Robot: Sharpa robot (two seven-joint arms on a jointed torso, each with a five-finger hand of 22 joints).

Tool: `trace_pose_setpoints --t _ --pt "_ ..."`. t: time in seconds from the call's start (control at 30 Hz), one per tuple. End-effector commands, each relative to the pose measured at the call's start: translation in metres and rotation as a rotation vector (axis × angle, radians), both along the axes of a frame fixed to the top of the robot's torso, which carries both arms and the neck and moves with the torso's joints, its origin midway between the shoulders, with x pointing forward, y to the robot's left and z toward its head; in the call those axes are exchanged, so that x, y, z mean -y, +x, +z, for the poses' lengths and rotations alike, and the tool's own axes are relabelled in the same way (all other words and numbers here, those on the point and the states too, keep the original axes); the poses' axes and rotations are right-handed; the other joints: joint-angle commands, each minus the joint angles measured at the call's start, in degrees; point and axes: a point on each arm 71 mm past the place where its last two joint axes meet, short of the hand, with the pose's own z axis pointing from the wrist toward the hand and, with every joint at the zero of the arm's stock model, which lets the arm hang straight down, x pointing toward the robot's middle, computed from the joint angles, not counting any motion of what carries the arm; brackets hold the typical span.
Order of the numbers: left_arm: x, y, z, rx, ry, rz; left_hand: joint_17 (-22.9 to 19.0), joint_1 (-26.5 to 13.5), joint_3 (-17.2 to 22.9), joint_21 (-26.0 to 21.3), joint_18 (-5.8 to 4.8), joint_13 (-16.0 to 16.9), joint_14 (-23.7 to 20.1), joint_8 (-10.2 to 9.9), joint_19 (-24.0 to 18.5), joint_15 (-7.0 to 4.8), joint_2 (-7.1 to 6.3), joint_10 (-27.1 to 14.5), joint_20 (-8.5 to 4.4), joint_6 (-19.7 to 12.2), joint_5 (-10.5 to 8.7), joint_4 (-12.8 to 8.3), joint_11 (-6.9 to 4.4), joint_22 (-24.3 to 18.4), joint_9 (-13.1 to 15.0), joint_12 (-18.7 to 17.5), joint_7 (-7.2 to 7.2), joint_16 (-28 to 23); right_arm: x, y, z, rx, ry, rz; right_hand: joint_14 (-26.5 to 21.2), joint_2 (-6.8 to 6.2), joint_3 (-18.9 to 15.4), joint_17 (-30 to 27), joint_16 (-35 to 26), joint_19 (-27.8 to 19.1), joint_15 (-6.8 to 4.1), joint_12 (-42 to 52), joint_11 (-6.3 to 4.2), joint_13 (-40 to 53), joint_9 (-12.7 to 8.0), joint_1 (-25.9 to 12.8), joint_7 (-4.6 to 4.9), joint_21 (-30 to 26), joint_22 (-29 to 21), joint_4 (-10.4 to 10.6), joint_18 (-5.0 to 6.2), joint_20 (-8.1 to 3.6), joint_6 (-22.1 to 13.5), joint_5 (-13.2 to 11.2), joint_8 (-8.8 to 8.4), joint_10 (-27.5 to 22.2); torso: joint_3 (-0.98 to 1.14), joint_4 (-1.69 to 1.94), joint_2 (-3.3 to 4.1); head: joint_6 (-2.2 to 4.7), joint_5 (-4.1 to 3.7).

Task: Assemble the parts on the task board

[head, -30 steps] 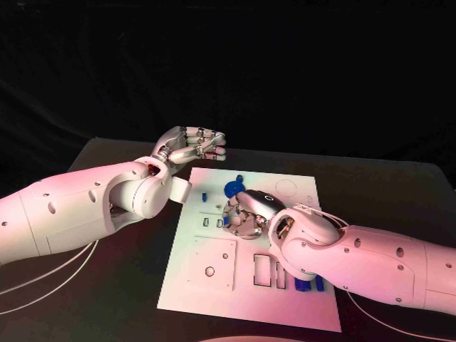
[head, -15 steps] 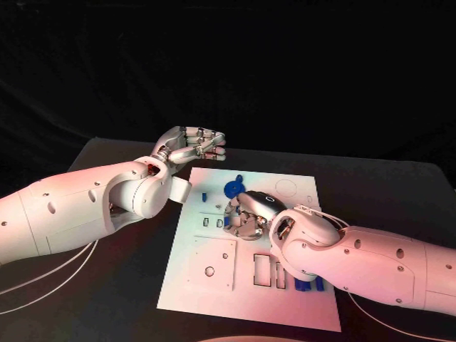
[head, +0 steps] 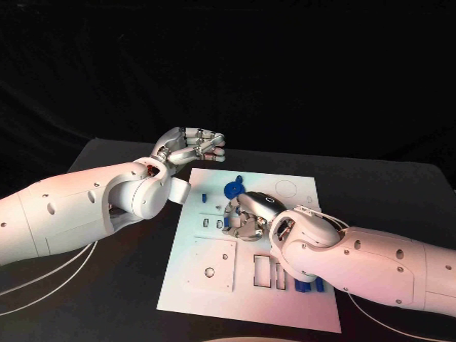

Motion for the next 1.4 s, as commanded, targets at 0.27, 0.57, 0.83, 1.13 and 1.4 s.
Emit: trace_pose_setpoints --t 0.27,0.57,0.83,1.13,1.4 --pt "0.000 0.000 -0.001 -0.014 0.013 -0.017 0.3 -0.1 -0.5 -0.1 0.80 0.1 0.2 -0.2 0.4 0.22 0.17 0.7 -0.06 0.2 -0.35 0.0 -0.14 -0.1 0.0 -0.3 0.09 -0.2 0.011 -0.005 0.009 0.055 0.088 -0.007 4.5 -1.16 -5.0 8.6 -0.7 -0.9 1.18 -1.2 0.84 -0.4 -1.1 0.1 0.82 -1.1 4.3 2.5 0.34 0.47 -3.2 -0.5 -1.59 -1.5 0.00 0.03 -0.12 0.19 -0.13" --pt "-0.001 0.001 -0.009 -0.056 0.180 -0.047 10.6 -4.7 -2.7 9.7 0.79 2.3 16.3 2.1 12.6 -5.43 0.10 11.7 -5.71 5.3 -0.18 0.4 -4.79 4.4 1.7 3.7 -3.66 15.6 0.044 -0.001 0.035 -0.001 0.284 0.057 3.9 1.83 -5.1 6.3 -1.5 -3.0 1.27 -1.6 0.90 -0.9 -1.3 4.7 0.90 -4.2 1.8 2.5 1.15 0.66 -2.6 0.9 -1.02 -2.2 0.23 -0.31 -0.58 0.45 0.10" --pt "0.001 -0.005 -0.027 -0.186 0.496 -0.177 50.4 -12.7 -4.4 35.1 0.04 19.9 24.7 6.1 13.9 -8.62 0.42 14.5 -9.90 5.8 -0.72 1.2 -8.35 23.2 7.1 24.2 -6.96 57.9 0.096 0.014 0.061 -0.102 0.395 -0.015 3.9 2.10 -4.8 6.2 -1.6 -2.9 0.94 -1.5 0.54 -0.9 -1.0 5.7 0.54 -4.4 1.8 2.4 1.13 0.36 -1.1 5.1 0.77 -2.3 0.78 -0.67 -1.74 0.26 0.33" --pt "0.007 -0.015 -0.044 -0.312 0.900 -0.311 56.1 -18.0 -6.7 53.9 -2.73 42.9 28.0 17.3 17.5 -10.34 3.09 12.2 -10.68 4.2 -0.45 0.7 -9.98 46.8 16.8 50.2 -8.53 62.7 0.147 0.030 0.072 -0.100 0.416 -0.147 3.9 2.02 -4.8 6.3 -1.6 -2.7 0.82 -1.4 0.39 -0.8 -0.9 5.6 0.39 -4.2 2.0 2.5 1.07 0.25 -0.9 6.5 1.30 -2.1 1.51 -0.74 -2.83 -0.36 0.76" --pt "0.024 -0.011 -0.046 -0.323 1.093 -0.381 56.0 -19.3 -8.4 59.0 -3.91 55.6 28.1 25.6 20.2 -11.08 5.05 15.1 -11.19 1.1 -0.33 0.7 -10.79 54.6 24.4 63.0 -9.62 62.8 0.166 0.037 0.071 -0.103 0.412 -0.211 3.9 1.87 -4.8 6.1 -1.7 -2.7 0.78 -1.5 0.37 -0.9 -0.9 5.6 0.39 -4.4 2.0 2.6 1.09 0.19 -1.2 7.4 1.43 -2.1 1.76 -0.54 -3.25 -0.87 0.81"
